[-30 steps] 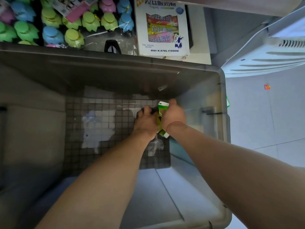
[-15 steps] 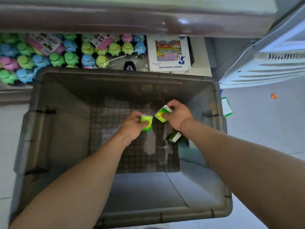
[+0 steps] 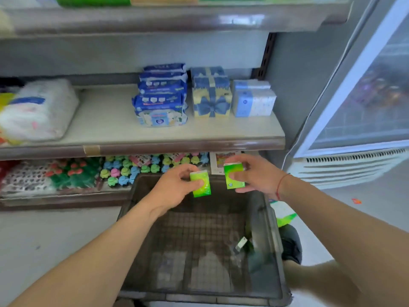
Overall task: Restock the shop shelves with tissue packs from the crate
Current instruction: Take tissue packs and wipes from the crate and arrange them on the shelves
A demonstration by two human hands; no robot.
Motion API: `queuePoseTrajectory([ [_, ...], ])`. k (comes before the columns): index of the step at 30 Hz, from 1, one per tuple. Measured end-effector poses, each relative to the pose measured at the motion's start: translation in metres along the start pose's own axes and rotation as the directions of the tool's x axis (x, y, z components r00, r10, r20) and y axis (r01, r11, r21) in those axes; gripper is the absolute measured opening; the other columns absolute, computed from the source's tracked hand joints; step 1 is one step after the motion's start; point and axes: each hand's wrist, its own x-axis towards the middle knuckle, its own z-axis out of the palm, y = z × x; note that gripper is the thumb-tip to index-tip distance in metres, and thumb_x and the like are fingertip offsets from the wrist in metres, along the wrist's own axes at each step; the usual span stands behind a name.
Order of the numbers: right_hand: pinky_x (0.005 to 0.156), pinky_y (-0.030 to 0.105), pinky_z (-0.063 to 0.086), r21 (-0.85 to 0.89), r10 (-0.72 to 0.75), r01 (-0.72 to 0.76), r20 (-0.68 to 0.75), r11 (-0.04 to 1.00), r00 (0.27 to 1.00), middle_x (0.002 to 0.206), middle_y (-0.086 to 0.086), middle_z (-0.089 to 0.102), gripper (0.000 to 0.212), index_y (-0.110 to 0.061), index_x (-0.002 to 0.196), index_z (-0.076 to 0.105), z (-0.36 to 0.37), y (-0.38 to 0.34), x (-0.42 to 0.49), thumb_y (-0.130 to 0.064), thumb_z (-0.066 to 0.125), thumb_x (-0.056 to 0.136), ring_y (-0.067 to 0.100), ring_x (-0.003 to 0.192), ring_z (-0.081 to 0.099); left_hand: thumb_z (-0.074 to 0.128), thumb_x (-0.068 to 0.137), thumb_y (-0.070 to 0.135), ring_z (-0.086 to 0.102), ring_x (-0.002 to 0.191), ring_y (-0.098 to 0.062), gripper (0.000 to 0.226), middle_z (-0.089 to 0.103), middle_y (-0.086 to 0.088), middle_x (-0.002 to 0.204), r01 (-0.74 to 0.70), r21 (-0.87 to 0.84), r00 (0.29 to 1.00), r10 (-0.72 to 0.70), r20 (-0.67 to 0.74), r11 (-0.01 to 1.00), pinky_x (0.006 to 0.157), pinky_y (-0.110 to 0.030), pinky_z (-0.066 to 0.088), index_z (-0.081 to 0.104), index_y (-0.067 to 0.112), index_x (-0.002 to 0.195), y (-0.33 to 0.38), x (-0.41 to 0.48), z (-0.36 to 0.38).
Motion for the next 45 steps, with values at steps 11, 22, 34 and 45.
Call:
queuePoseTrajectory([
  [11, 0.075, 0.032, 0.061, 0.208, -0.543, 0.576, -0.198, 0.79, 0.816, 0.112, 0.014, 0.069, 0.036, -0.025, 0.118, 0.072, -0.063, -0.148, -0.086, -0.005, 0.073, 0.089, 0.03, 0.098, 0.071, 0.079, 0.087, 0.032, 0.068, 0.078, -0.006, 0.013, 0.072, 0.019, 0.094, -0.323, 0.321, 0.921, 0.374, -0.111, 0.89, 0.087, -0.043, 0.056, 0.07, 0.04, 0.093, 0.214, -0.07, -0.055],
  [22, 0.076, 0.024, 0.058, 0.155, -0.67, 0.801, -0.47, 0.578, 0.575, 0.111, 0.003, 0.078, 0.036, -0.013, 0.127, 0.071, -0.137, -0.217, -0.095, -0.003, 0.069, 0.093, 0.016, 0.098, 0.072, 0.08, 0.086, 0.039, 0.066, 0.084, -0.013, 0.025, 0.066, 0.01, 0.097, -0.462, 0.679, 0.762, 0.647, -0.025, 0.57, 0.076, -0.029, 0.051, 0.069, 0.036, 0.108, 0.42, -0.052, -0.055],
  [34, 0.068, 0.018, 0.057, 0.194, -0.646, 0.863, -0.591, 0.466, 0.482, 0.1, 0.003, 0.08, 0.032, -0.009, 0.122, 0.072, -0.192, -0.244, -0.075, 0.005, 0.065, 0.094, 0.009, 0.081, 0.073, 0.078, 0.085, 0.046, 0.061, 0.101, -0.019, 0.033, 0.069, 0.004, 0.107, -0.313, 0.907, 0.731, 0.681, 0.04, 0.283, 0.09, -0.035, 0.05, 0.066, 0.028, 0.11, 0.526, 0.074, 0.003],
  [45, 0.072, 0.021, 0.059, 0.238, -0.607, 0.854, -0.617, 0.462, 0.5, 0.102, 0.002, 0.08, 0.034, -0.01, 0.125, 0.072, -0.214, -0.242, -0.037, 0.004, 0.064, 0.095, 0.011, 0.084, 0.073, 0.079, 0.078, 0.06, 0.047, 0.115, -0.025, 0.044, 0.065, 0.006, 0.107, -0.062, 0.998, 0.817, 0.573, 0.065, -0.025, 0.089, -0.043, 0.031, 0.068, 0.035, 0.112, 0.529, 0.158, 0.026],
])
